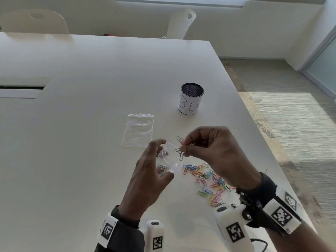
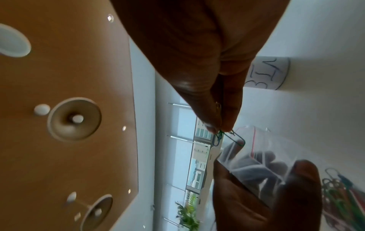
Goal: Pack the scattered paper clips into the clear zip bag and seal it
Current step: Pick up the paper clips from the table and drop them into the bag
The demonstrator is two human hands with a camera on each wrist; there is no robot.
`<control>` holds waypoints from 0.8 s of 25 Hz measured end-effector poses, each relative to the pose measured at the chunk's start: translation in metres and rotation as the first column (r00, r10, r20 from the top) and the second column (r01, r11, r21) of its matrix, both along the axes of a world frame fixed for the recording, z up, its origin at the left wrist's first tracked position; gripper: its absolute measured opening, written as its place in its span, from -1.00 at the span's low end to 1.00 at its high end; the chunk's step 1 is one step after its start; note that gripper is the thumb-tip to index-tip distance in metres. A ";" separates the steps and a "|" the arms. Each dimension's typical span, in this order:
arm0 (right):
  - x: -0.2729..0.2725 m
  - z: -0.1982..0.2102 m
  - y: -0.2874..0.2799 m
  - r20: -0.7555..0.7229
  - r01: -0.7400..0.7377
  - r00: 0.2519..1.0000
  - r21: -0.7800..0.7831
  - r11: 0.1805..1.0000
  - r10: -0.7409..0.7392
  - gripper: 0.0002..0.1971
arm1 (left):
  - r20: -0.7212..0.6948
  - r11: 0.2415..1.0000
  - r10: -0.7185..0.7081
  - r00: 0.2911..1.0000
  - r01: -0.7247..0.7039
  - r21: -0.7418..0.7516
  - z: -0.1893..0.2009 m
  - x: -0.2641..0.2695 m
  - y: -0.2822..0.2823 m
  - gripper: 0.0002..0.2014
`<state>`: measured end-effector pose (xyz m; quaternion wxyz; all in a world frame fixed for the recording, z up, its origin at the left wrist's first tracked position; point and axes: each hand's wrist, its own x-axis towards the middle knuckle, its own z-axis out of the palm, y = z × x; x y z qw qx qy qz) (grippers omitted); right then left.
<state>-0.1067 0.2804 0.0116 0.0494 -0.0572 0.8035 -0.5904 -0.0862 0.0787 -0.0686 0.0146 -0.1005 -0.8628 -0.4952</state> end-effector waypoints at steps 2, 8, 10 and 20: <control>0.001 -0.004 -0.013 -0.085 0.022 0.996 0.170 0.985 -0.008 -0.91 | 0.001 1.000 -0.007 1.000 0.007 0.001 0.000 0.000 0.000 -0.29; 0.000 -0.005 -0.022 -0.203 -0.007 0.975 0.376 0.926 0.090 -0.94 | 0.006 1.000 -0.022 1.000 0.022 -0.017 -0.003 -0.004 0.001 -0.28; 0.000 0.004 -0.016 -0.213 0.013 0.975 0.350 0.937 0.066 -0.94 | 0.004 1.000 -0.023 1.000 0.023 -0.017 -0.004 -0.004 0.001 -0.30; -0.024 -0.067 0.031 -0.005 -0.274 0.934 0.633 0.724 0.358 -0.80 | -0.014 1.000 0.004 1.000 -0.004 -0.014 -0.005 -0.007 0.001 -0.29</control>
